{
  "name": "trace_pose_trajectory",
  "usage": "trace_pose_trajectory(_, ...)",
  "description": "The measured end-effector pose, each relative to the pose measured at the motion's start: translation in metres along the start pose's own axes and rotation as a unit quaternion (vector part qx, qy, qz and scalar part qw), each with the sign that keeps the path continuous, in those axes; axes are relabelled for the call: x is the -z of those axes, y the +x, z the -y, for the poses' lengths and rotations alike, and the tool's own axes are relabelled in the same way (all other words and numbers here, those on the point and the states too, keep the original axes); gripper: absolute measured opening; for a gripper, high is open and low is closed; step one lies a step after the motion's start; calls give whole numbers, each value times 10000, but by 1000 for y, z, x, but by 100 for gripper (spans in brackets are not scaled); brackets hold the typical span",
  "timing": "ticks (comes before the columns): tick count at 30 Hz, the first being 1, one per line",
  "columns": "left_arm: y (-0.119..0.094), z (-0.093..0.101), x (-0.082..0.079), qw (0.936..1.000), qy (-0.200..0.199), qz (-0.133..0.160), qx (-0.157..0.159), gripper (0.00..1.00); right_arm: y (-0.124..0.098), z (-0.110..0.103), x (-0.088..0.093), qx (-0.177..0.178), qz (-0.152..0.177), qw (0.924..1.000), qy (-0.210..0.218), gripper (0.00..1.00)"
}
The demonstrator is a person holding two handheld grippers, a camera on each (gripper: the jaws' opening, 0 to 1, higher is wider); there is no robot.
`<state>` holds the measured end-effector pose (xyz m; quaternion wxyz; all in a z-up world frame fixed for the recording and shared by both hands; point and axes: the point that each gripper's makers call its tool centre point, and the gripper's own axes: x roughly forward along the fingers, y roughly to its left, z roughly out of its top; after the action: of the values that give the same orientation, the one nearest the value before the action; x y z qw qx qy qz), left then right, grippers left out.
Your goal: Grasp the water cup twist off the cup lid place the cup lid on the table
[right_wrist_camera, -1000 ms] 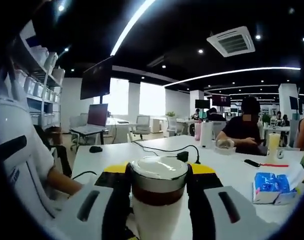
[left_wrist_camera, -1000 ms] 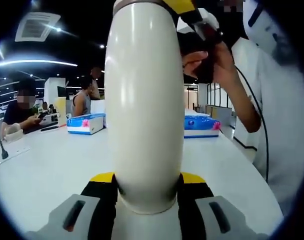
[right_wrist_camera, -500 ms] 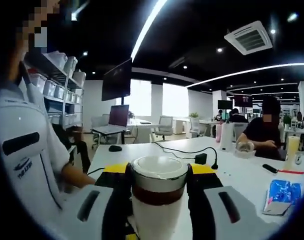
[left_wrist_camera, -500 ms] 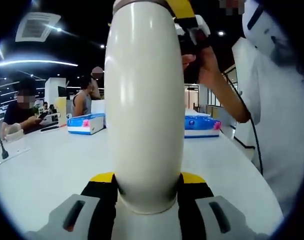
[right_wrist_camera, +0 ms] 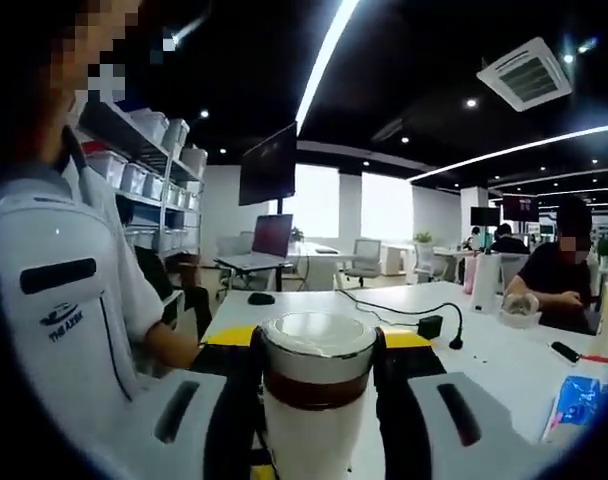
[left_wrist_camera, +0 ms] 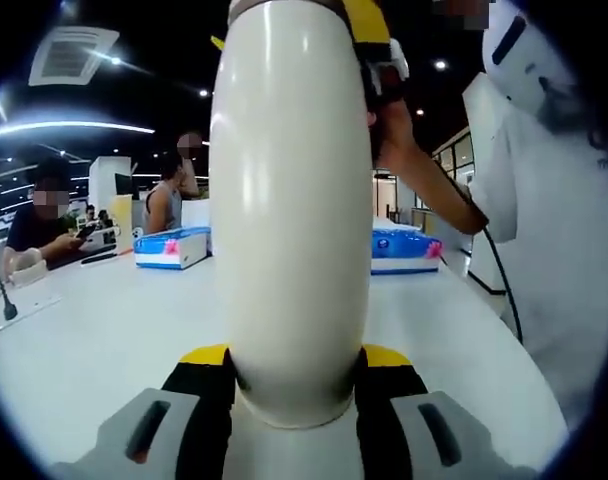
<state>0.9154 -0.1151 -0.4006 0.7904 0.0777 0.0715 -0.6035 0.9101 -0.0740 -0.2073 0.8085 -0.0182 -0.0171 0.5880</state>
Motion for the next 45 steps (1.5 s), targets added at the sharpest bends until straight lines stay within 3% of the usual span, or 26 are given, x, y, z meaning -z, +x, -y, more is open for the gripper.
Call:
trace_pose_trajectory(11, 1, -2, 2, 10000, -14, -10, -2, 49, -2, -5, -1, -659, 202, 9976, -14, 47)
trace_pose_trajectory(22, 0, -3, 2, 10000, -32, -18, 21, 49, -1, -6, -1, -661, 160, 9976, -154, 47)
trace_pose_trajectory(26, 0, -3, 3, 10000, -11, -20, 16, 49, 0, -7, 5, -554, -29, 9978, -352, 49)
trace_pose_trajectory(30, 0, -4, 3, 10000, 0, -20, 7, 49, -2, 4, 9, 56, -317, 9993, -185, 67)
trace_pose_trajectory(35, 0, -4, 3, 10000, 23, -15, 5, 49, -8, 2, 3, 643, -350, 9973, -15, 71)
trace_pose_trajectory(37, 0, -4, 3, 10000, 44, -12, 0, 49, -13, 4, 7, 1076, -623, 9921, -138, 74)
trace_pose_trajectory(40, 0, -3, 3, 10000, 65, -11, -7, 49, -21, 10, 6, 1792, -731, 9808, -254, 78)
trace_pose_trajectory(43, 0, -1, 2, 10000, 91, -13, -10, 49, -26, 9, 2, 2205, -686, 9726, -256, 80)
trace_pose_trajectory(45, 0, -1, 2, 9999, 112, -18, -17, 49, -26, 5, -4, 2469, -458, 9677, -222, 85)
